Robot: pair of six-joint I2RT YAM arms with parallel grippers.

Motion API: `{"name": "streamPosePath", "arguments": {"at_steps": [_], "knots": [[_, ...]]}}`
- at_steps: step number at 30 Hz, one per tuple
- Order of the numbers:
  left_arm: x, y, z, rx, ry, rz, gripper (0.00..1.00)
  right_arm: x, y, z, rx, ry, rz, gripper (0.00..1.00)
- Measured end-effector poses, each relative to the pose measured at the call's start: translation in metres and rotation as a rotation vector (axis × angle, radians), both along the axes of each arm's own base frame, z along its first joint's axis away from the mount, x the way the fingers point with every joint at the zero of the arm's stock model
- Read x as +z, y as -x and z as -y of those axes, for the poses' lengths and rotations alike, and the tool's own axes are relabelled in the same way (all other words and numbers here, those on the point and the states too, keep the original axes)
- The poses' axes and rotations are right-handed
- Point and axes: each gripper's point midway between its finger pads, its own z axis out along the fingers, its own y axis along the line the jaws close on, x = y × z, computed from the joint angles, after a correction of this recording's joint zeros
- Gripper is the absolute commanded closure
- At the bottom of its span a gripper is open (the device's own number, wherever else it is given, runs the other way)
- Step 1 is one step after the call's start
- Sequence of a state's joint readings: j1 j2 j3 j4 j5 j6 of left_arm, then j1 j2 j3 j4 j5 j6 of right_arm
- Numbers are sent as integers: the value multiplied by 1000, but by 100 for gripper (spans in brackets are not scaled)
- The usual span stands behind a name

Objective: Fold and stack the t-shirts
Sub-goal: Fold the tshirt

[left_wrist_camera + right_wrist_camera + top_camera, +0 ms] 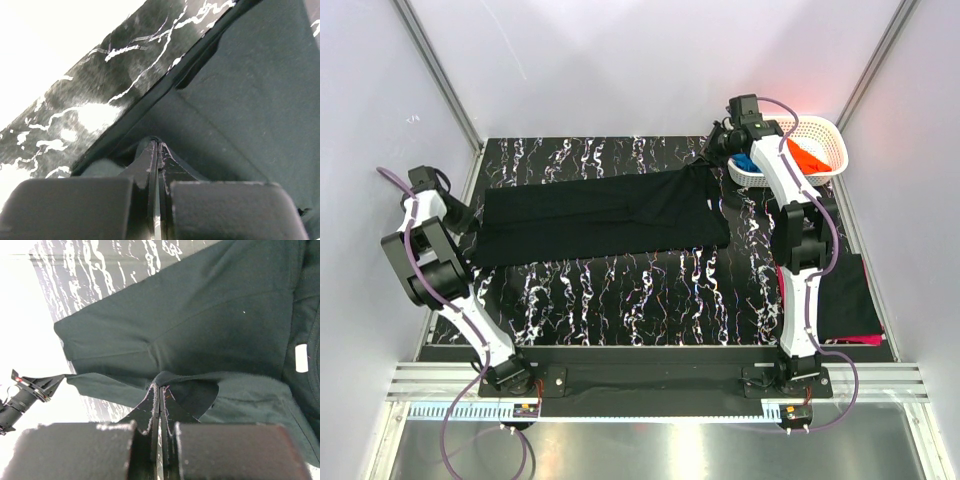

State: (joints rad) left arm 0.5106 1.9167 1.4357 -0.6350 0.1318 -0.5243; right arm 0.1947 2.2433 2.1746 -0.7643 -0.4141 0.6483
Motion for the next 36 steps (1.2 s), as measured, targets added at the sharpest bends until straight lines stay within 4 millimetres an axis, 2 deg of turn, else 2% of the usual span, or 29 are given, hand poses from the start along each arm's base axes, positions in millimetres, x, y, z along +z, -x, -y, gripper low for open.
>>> {"name": "streamPosePath", "arguments": {"at_steps": [5, 13, 23, 32, 36], "knots": [[-3, -9, -1, -8, -1, 2, 100, -8, 1, 1, -1, 6, -27, 100], [-18, -10, 0, -13, 14, -28, 97, -8, -1, 3, -6, 6, -28, 100], [-25, -16, -2, -21, 16, -37, 97, -18, -5, 4, -11, 7, -48, 100], [-27, -18, -3, -23, 17, -39, 97, -5, -23, -1, -28, -18, -7, 100], [-28, -19, -4, -25, 17, -41, 96, -9, -30, -2, -33, -23, -4, 100]]}}
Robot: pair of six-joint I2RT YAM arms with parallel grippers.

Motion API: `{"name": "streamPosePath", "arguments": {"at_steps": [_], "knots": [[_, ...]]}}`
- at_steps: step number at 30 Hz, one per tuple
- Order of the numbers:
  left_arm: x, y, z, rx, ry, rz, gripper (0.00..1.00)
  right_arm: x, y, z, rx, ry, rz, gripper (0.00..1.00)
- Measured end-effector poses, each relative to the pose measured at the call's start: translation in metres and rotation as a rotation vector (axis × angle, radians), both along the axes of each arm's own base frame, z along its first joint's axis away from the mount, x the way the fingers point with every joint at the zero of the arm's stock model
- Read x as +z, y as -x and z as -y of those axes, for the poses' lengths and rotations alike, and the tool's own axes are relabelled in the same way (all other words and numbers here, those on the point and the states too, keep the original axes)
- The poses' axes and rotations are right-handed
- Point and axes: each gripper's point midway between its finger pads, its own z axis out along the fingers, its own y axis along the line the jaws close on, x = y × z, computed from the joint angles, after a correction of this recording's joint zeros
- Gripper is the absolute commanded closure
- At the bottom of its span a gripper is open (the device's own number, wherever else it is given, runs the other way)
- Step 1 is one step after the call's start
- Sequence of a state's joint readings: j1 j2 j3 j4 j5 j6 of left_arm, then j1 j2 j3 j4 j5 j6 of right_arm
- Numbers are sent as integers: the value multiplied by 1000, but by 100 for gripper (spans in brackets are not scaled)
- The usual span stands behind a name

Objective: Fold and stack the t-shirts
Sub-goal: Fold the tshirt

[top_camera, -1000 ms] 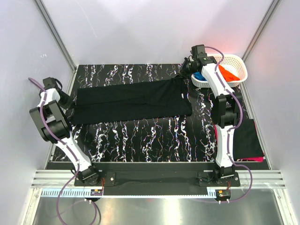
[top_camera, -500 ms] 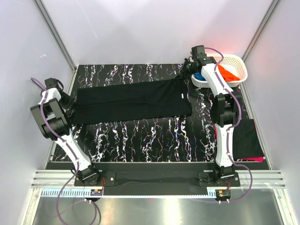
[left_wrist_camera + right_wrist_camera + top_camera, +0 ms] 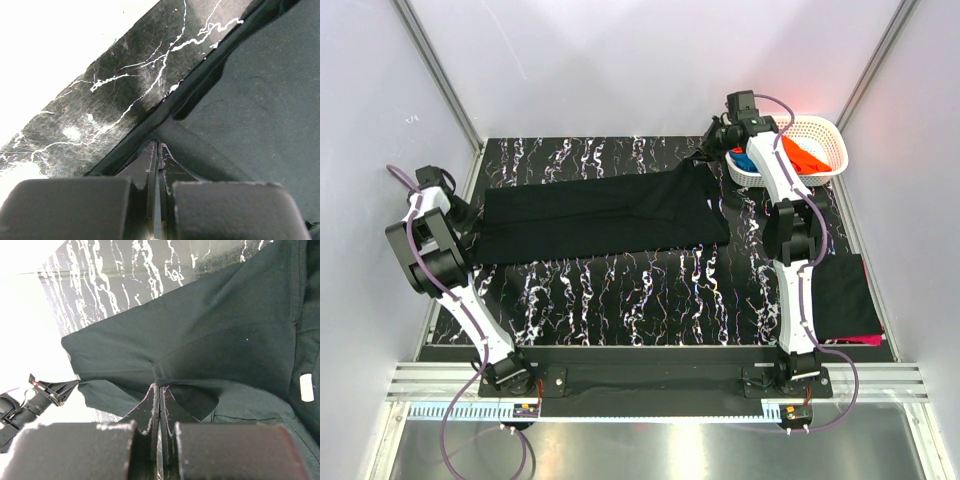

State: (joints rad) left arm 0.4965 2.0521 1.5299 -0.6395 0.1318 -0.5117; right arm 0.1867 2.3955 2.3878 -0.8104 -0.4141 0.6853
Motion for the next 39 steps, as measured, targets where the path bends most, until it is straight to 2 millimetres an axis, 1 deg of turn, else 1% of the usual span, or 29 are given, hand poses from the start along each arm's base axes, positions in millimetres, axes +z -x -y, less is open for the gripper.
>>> {"name": "streamPosePath", "arguments": {"at_steps": [2, 4, 9, 10, 12, 13, 14, 15, 16, 17, 20, 23, 25, 26, 27, 29, 30, 31, 32, 33, 34, 35, 36, 37, 38, 39], "knots": [[0, 0, 0, -3, -1, 0, 95, -5, -1, 0, -1, 1, -8, 100], [1, 0, 0, -7, -2, -3, 93, -13, -2, 0, -1, 3, -22, 96], [1, -1, -1, -18, -5, -4, 84, -29, -3, 0, -1, 9, -50, 89], [1, -1, -1, -21, -5, -3, 83, -31, -3, 0, -1, 10, -52, 86], [1, -1, -1, -29, -9, -4, 78, -37, -5, 2, -3, 14, -58, 79], [1, 0, -2, -34, -14, -5, 74, -39, -8, 3, -3, 16, -55, 73], [1, 0, -2, -39, -21, -7, 71, -42, -12, 5, -3, 18, -50, 71], [2, 0, -2, -46, -27, -9, 64, -44, -16, 7, -3, 21, -43, 68], [2, 0, -2, -54, -36, -12, 62, -46, -22, 9, -4, 22, -32, 64], [5, 1, -2, -61, -50, -12, 60, -48, -28, 13, -7, 22, -20, 55], [22, 0, -5, -68, -95, 9, 60, -54, -41, 25, -17, 13, 0, 48], [59, -2, -5, -80, -148, 78, 59, -57, -44, 38, -27, 7, -7, 45], [87, -2, 2, -93, -182, 138, 60, -56, -39, 44, -25, 1, -23, 42], [96, -1, 10, -105, -189, 158, 60, -57, -34, 44, -23, 1, -36, 41], [107, 1, 21, -125, -197, 181, 60, -59, -22, 45, -15, 4, -67, 39], [120, 3, 53, -193, -189, 228, 62, -59, -1, 41, 3, 9, -112, 36], [120, 4, 73, -238, -173, 242, 62, -58, 13, 39, 20, 13, -131, 34], [115, 6, 95, -289, -146, 245, 64, -55, 23, 34, 37, 13, -144, 33], [108, 7, 113, -329, -126, 246, 65, -52, 36, 29, 57, 13, -154, 32], [96, 12, 135, -381, -92, 232, 66, -47, 50, 23, 80, 12, -158, 32], [79, 20, 162, -442, -42, 209, 66, -43, 61, 17, 99, 7, -164, 33], [67, 28, 179, -478, -1, 186, 66, -40, 70, 12, 116, 0, -167, 33], [53, 38, 197, -514, 45, 156, 66, -39, 77, 8, 130, -4, -165, 33], [43, 46, 216, -548, 96, 127, 66, -38, 84, 3, 146, -11, -169, 36], [38, 49, 228, -570, 125, 117, 66, -39, 88, 0, 156, -16, -172, 37], [35, 51, 245, -602, 157, 110, 66, -41, 89, -2, 165, -19, -170, 40]]}}
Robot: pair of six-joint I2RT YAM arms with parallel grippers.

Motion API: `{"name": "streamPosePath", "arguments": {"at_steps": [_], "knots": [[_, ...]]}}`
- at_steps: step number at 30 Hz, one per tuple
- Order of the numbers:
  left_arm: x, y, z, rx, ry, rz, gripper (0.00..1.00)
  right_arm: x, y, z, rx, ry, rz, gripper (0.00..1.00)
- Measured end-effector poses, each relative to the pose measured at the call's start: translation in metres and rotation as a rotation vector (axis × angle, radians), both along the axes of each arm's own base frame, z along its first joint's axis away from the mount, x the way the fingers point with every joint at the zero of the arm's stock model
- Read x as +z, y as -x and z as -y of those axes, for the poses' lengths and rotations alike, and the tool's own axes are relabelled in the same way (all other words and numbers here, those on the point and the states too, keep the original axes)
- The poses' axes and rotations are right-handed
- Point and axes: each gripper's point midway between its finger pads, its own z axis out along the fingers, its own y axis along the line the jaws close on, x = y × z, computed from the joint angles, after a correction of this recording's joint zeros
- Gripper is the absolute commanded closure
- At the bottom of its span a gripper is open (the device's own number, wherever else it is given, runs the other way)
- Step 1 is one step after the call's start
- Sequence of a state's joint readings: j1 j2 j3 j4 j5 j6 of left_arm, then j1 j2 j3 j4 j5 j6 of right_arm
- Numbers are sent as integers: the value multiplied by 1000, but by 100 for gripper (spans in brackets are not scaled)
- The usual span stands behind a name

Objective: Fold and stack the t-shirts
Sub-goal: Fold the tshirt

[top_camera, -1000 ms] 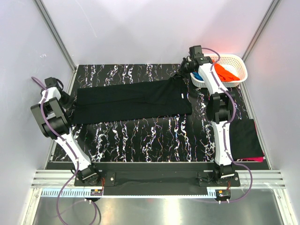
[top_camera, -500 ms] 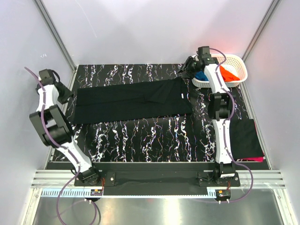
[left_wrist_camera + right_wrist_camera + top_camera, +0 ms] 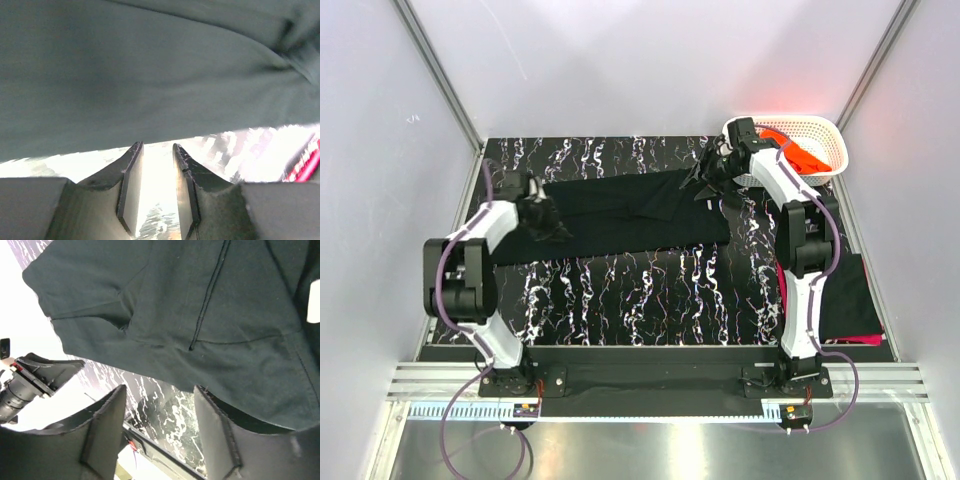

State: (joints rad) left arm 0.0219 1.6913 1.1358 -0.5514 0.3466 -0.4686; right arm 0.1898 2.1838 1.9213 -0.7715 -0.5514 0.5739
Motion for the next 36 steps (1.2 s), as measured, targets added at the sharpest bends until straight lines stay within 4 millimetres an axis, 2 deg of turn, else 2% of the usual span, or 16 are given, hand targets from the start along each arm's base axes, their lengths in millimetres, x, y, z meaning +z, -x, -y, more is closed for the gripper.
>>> {"name": "streamPosePath", "arguments": {"at_steps": [5, 6, 7, 11, 16, 20, 23, 25, 31, 36], "knots": [[5, -10, 79, -176, 98, 50, 66, -17, -9, 1, 4, -6, -5, 47], [7, -12, 93, -207, 121, 58, 67, -22, -14, 1, 4, -5, -4, 49], [8, -15, 104, -231, 146, 63, 66, -27, -19, 0, 5, -5, 0, 57], [5, -13, 131, -299, 211, 54, 67, -45, -33, -3, -7, -18, -17, 59], [0, -11, 156, -340, 283, 47, 67, -58, -26, -9, -23, -51, -74, 50], [1, -11, 168, -359, 323, 52, 67, -76, -5, -16, -24, -78, -139, 49], [2, -12, 167, -356, 331, 52, 67, -94, 17, -21, -24, -90, -216, 51], [1, -14, 166, -352, 335, 54, 67, -97, 24, -26, -21, -107, -245, 53], [-7, -19, 162, -334, 337, 38, 67, -96, 24, -35, -20, -147, -243, 61], [-8, -23, 155, -316, 337, 37, 67, -95, 20, -36, -23, -155, -226, 60]]}}
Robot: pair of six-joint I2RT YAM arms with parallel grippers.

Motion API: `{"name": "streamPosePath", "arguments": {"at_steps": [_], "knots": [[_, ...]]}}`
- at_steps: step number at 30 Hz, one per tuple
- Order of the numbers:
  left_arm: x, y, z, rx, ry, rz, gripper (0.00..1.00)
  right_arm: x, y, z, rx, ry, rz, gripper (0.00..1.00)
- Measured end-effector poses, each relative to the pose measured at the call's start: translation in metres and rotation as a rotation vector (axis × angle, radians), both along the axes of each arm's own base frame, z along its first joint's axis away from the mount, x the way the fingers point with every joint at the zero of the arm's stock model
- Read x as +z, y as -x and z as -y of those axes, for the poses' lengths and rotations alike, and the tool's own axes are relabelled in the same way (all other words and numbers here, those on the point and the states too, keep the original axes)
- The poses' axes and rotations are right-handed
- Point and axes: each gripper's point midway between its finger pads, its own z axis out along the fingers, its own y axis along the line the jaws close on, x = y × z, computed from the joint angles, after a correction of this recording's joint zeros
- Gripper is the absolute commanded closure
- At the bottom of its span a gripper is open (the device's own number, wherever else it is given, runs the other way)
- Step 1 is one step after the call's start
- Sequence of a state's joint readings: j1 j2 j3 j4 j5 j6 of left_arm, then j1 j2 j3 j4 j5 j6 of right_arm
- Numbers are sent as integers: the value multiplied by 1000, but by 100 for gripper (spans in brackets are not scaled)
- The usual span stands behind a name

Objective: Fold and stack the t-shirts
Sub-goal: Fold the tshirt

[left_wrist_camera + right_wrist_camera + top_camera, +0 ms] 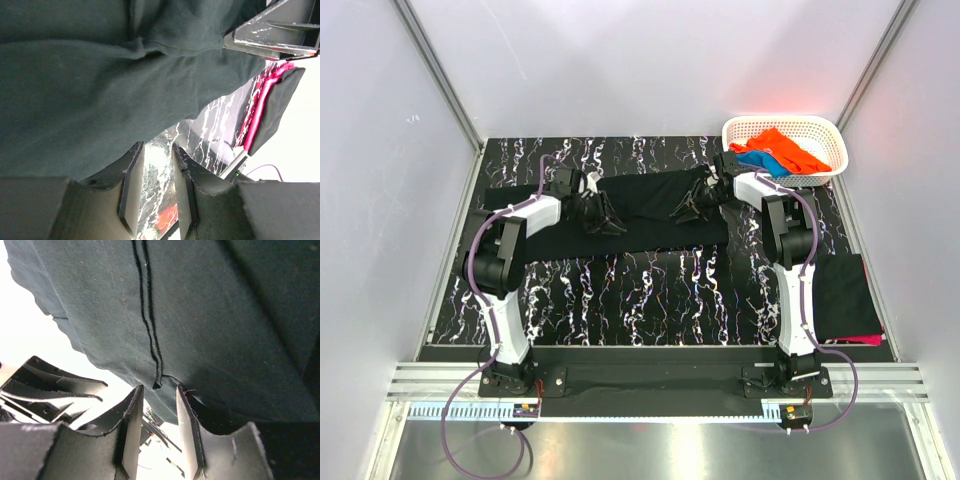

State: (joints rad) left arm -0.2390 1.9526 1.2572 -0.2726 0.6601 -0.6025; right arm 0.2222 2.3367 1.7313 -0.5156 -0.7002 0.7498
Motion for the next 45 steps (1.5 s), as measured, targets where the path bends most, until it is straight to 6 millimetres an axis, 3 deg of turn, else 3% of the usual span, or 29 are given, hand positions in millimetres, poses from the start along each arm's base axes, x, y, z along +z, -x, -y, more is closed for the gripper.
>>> {"name": "streamPosePath", "arguments": {"at_steps": [8, 16, 28, 37, 42, 45], "knots": [[0, -6, -12, 29, -1, -4, 67, 2, -1, -2, -12, -15, -9, 62], [-1, -6, -15, 38, -3, -11, 67, 7, -7, -9, -32, -50, -8, 70], [-4, -9, -30, 66, -6, -22, 67, -9, 8, -14, -38, -42, -62, 64], [-4, -10, -33, 70, -1, -24, 67, -8, 10, -13, -40, -39, -61, 64], [-2, -9, -33, 68, 4, -24, 67, -8, 2, -15, -42, -38, -47, 71], [0, -10, -34, 69, 7, -19, 67, -9, -4, -15, -47, -30, -35, 84]]}}
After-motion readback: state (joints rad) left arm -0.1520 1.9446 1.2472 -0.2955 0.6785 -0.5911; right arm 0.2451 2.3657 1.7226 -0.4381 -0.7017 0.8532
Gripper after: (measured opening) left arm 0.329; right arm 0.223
